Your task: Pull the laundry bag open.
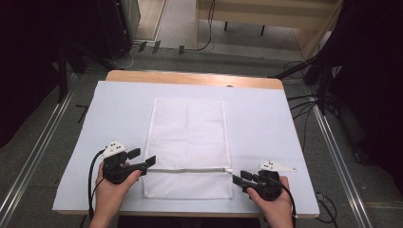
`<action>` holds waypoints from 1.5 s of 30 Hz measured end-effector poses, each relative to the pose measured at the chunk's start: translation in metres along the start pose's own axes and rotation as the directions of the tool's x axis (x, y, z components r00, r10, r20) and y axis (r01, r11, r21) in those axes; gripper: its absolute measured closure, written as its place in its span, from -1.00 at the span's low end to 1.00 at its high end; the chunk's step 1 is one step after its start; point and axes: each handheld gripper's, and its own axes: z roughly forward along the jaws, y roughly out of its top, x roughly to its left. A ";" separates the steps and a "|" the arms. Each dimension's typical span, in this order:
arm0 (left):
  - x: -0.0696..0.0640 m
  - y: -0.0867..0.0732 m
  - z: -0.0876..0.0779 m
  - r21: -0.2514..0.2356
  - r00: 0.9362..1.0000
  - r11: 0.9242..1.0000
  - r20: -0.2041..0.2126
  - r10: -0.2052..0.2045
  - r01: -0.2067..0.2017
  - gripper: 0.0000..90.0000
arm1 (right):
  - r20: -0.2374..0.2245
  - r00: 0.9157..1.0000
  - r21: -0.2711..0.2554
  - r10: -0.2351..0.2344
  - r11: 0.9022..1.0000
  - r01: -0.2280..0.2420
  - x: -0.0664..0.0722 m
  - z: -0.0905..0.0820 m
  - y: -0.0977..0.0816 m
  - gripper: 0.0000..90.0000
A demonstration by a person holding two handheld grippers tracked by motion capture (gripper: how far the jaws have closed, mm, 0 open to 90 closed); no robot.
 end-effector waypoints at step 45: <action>-0.127 0.046 0.105 0.235 0.976 0.970 0.217 0.010 -0.062 -0.17 | 0.210 0.971 -0.244 -0.117 0.955 0.168 0.049 0.010 -0.017 1.00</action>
